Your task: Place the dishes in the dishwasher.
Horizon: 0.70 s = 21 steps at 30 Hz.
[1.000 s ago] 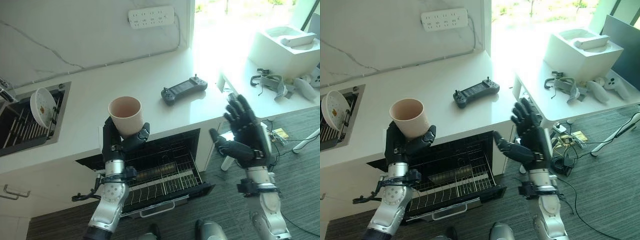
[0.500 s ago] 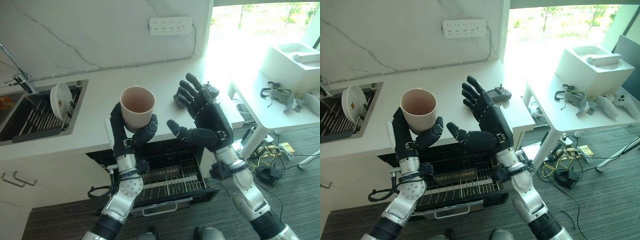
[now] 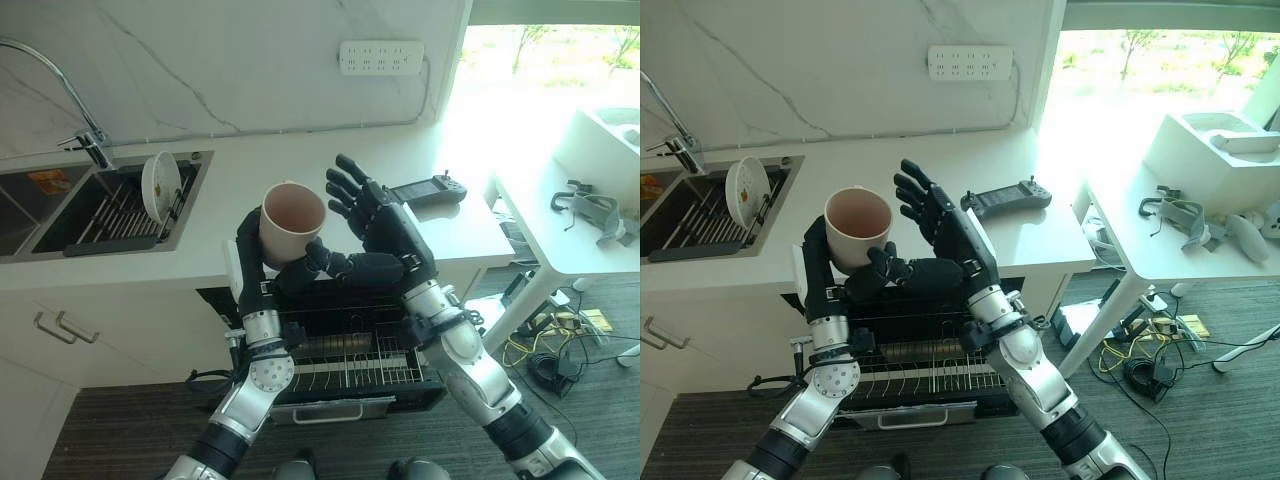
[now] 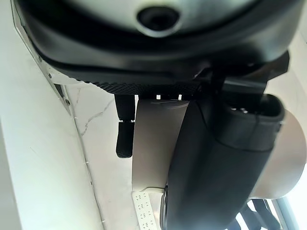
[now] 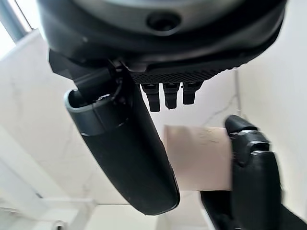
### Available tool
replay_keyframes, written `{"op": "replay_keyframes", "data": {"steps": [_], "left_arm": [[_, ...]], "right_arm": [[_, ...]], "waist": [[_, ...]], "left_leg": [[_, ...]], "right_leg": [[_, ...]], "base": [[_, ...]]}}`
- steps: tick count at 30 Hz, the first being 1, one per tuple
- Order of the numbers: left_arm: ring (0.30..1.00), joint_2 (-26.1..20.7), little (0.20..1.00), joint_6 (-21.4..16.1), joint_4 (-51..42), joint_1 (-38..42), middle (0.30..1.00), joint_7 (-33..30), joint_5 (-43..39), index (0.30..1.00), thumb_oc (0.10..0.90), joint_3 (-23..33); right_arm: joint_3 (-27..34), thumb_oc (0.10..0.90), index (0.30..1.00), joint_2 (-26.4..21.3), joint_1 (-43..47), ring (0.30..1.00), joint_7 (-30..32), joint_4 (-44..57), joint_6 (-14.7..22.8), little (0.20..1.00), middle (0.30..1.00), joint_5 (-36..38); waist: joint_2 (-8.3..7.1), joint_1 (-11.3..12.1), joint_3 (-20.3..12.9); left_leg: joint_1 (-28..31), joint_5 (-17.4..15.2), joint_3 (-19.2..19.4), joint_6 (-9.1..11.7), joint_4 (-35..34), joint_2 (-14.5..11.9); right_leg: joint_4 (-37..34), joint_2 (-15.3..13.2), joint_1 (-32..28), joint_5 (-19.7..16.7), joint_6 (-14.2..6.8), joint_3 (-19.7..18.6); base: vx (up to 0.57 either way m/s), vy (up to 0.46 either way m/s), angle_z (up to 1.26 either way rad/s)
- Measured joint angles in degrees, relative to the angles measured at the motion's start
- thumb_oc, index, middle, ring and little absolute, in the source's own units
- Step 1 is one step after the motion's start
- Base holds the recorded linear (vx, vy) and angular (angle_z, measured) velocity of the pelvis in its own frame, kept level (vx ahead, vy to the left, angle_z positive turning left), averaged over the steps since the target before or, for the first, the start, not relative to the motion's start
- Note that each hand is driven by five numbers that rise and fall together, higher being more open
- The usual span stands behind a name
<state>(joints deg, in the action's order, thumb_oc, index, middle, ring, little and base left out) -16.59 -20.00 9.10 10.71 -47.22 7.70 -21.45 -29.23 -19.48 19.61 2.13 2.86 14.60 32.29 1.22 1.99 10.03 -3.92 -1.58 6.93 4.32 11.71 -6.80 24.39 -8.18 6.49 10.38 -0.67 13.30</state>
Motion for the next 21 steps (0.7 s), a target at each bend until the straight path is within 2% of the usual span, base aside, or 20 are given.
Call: {"op": "replay_keyframes", "data": {"steps": [8,12,17,21], "left_arm": [[0.300,1.9,0.300,0.0,4.7,1.9,0.300,-1.3,-0.1,0.300,0.400,-1.3],[0.300,2.2,0.300,0.0,5.0,2.2,0.300,-1.4,0.0,0.300,0.400,-1.5],[0.300,2.2,0.300,0.0,6.1,2.3,0.300,-3.5,0.0,0.300,0.400,-1.9],[0.300,2.4,0.300,0.0,8.4,3.7,0.300,-5.1,-0.1,0.300,0.400,-1.9]], "right_arm": [[-3.0,0.800,0.900,1.6,3.4,0.900,0.6,-3.2,-2.8,0.900,0.900,1.7],[-3.3,0.800,0.900,3.8,4.0,0.900,1.1,-6.0,-4.1,0.900,0.900,2.2],[-4.2,0.800,0.900,3.9,5.5,0.900,1.5,-6.7,-5.1,0.900,0.900,2.2],[-4.9,0.800,0.900,4.0,8.9,0.900,1.8,-8.5,-7.3,0.900,0.900,2.1]], "waist": [[-0.09,0.3,-0.2],[-0.10,1.3,-0.2],[-0.13,1.8,-0.2],[-0.14,2.3,-0.2]], "left_leg": [[0.0,0.0,-0.5,0.1,0.0,0.0],[0.1,0.0,-1.3,0.1,0.1,0.1],[0.0,0.0,-1.4,0.1,0.1,0.2],[0.0,0.1,-1.6,0.1,0.3,0.2]], "right_leg": [[0.1,-0.1,-0.3,0.1,0.0,0.5],[0.0,-0.2,-0.9,0.4,0.1,1.3],[0.1,-0.3,-1.0,0.4,0.1,1.4],[0.2,-0.3,-1.0,0.4,0.1,1.5]], "base": [[0.00,0.001,0.01],[-0.01,0.002,0.10],[0.00,-0.001,0.01],[0.00,0.000,0.00]]}}
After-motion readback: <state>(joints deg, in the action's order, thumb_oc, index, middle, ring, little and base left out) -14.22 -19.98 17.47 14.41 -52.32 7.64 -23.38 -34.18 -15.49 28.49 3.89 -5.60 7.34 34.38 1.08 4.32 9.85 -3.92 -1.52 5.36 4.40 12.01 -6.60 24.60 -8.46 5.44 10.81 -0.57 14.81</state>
